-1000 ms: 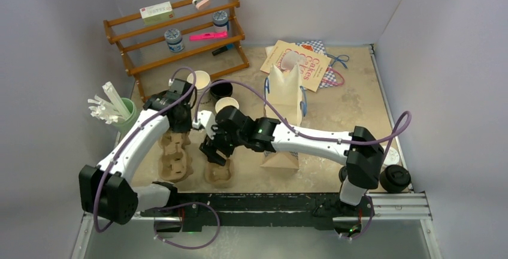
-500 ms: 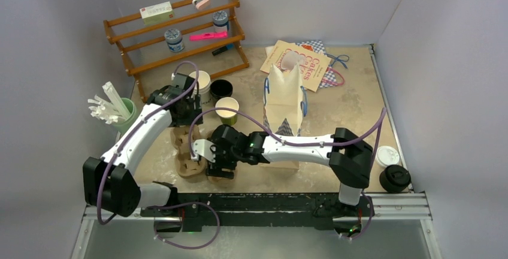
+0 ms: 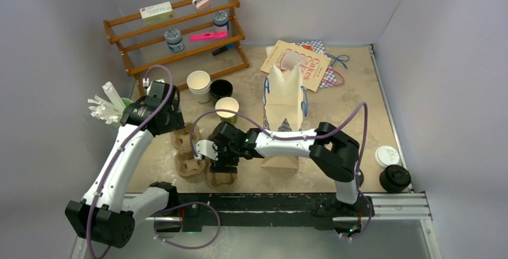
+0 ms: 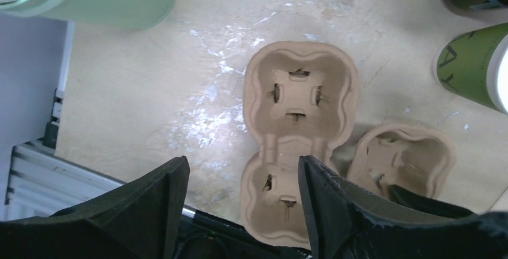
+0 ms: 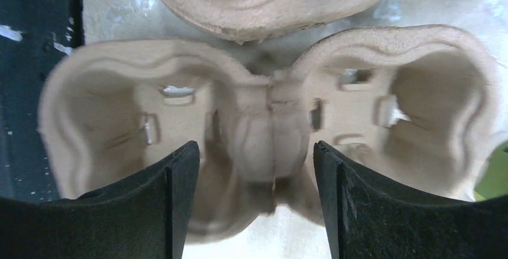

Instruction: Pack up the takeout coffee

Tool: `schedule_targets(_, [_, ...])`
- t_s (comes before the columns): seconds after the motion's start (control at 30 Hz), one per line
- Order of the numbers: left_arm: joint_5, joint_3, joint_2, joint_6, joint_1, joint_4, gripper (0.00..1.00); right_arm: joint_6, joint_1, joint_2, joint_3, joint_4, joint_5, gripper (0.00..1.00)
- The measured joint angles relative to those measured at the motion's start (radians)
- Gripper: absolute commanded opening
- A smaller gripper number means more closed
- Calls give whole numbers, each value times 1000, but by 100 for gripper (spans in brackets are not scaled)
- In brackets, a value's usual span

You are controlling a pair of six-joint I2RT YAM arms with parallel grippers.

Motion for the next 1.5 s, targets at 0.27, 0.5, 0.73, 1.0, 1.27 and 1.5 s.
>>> schedule_targets(0.27, [-57, 0, -101, -9, 0, -58, 69, -34, 0, 84, 44, -24, -3, 52])
schedule_targets(0.5, [-57, 0, -108, -6, 0, -76, 69, -50, -1, 90, 115, -40, 6, 37])
schedule_targets(0.73, [-45, 0, -121, -6, 0, -74, 69, -29, -1, -84, 62, -68, 24, 40])
schedule_targets(1.0, [-1, 0, -119, -6, 0, -65, 68, 32, 6, -395, 68, -112, 22, 41])
schedule_targets(1.27, [157, 31, -92, -6, 0, -9, 62, 47, 8, -602, 168, -168, 85, 40])
schedule_targets(1.5, [363, 94, -72, -42, 0, 116, 58, 20, -61, -743, 188, -185, 227, 35])
